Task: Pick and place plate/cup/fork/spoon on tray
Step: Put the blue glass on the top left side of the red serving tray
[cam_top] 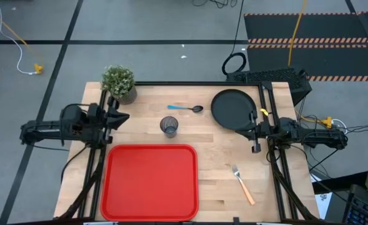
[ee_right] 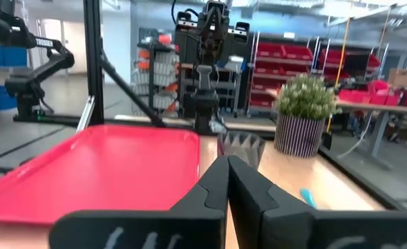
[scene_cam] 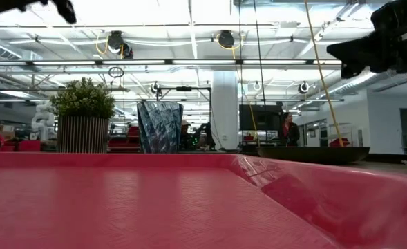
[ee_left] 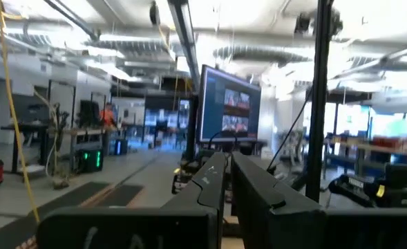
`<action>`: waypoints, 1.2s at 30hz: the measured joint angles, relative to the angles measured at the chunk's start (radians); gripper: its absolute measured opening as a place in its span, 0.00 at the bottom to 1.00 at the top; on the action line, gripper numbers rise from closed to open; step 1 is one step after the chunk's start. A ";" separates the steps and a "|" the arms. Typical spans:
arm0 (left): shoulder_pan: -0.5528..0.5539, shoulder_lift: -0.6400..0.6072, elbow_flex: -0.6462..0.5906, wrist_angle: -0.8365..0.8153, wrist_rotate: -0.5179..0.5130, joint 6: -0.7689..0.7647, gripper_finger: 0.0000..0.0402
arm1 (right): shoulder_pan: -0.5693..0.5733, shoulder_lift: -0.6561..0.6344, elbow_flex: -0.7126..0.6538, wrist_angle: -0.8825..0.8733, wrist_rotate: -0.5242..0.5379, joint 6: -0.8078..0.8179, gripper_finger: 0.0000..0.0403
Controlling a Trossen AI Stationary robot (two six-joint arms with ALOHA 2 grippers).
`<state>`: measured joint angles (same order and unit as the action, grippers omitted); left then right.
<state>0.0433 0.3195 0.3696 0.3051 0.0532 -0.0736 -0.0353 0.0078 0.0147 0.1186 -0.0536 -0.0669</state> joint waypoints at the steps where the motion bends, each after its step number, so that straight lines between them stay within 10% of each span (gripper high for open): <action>1: 0.000 0.029 0.043 -0.036 0.000 0.001 0.08 | 0.000 0.000 0.000 0.018 0.000 0.000 0.00; 26: -0.085 0.738 0.840 -0.728 -0.039 0.151 0.08 | 0.000 0.000 0.000 0.094 0.000 0.126 0.00; 36: -0.125 0.920 0.918 -0.953 -0.083 0.193 0.20 | 0.000 0.000 0.000 0.094 0.000 0.287 0.00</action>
<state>-0.0816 1.2393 1.2873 -0.6477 -0.0294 0.1198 -0.0349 0.0078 0.0143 0.2123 -0.0532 0.2199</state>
